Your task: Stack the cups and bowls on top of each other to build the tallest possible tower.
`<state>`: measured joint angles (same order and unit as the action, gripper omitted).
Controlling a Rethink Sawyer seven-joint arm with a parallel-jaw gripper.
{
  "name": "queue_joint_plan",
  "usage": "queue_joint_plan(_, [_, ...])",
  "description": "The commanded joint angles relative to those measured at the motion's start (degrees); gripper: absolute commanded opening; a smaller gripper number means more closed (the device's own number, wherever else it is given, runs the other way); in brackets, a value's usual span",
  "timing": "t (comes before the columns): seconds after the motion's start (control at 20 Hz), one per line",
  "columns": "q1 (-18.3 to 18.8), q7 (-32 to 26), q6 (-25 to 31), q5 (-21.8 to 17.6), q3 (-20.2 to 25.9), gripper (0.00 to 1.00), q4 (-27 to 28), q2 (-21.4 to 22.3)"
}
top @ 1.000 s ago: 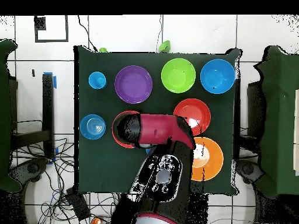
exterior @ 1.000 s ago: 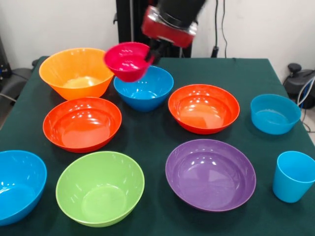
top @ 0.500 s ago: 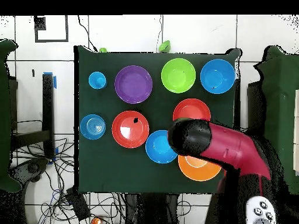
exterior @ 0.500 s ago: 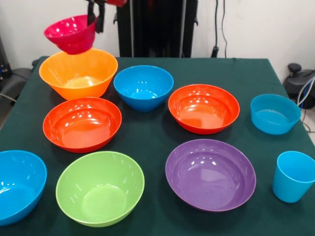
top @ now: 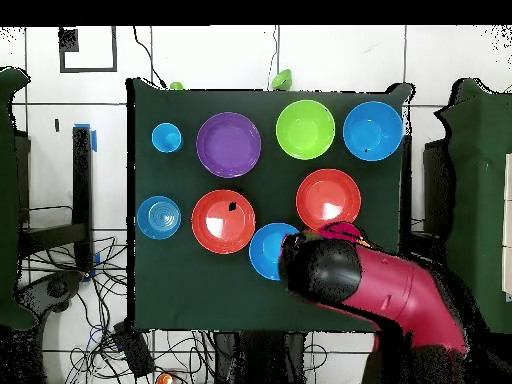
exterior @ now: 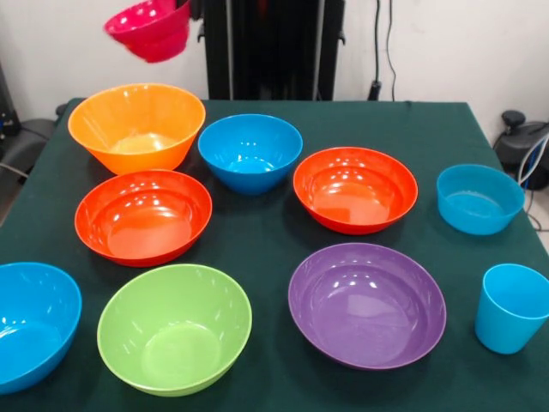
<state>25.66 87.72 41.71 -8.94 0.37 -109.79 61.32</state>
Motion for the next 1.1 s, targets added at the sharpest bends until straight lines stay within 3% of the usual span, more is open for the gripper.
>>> queue_joint_plan(0.05, [-1.88,-15.42,3.16,1.12,6.91,0.0,-13.64,14.07])
queue_joint_plan(0.2, [-2.13,-19.74,9.92,2.8,4.48,0.0,-15.55,22.48])
queue_joint_plan(0.35, [-3.28,-21.72,9.92,3.35,1.06,0.0,-19.45,29.0])
queue_joint_plan(0.55, [-5.25,-30.69,11.47,-1.68,-8.73,0.0,-23.25,40.86])
queue_joint_plan(0.6, [-6.25,-35.45,15.87,-3.63,-13.12,0.0,-22.14,46.07])
queue_joint_plan(0.75, [-10.11,-41.14,24.39,-2.27,-23.29,0.0,-19.75,55.34])
queue_joint_plan(0.8, [-12.04,-44.34,30.82,-1.57,-26.48,0.0,-17.89,58.4])
queue_joint_plan(0.85, [-13.66,-43.12,31.99,-0.86,-28.35,0.0,-17.19,59.45])
queue_joint_plan(0.9, [-15.96,-44.04,33.82,-2.84,-29.48,0.0,-15.61,60.97])
queue_joint_plan(0.95, [-17.53,-46.0,33.96,-0.59,-30.96,0.0,-15.59,60.71])
queue_joint_plan(1.05, [-19.8,-43.11,28.05,3.01,-32.58,0.0,-18.32,59.1])
queue_joint_plan(1.1, [-20.73,-43.52,24.0,2.07,-32.82,0.0,-20.54,57.41])
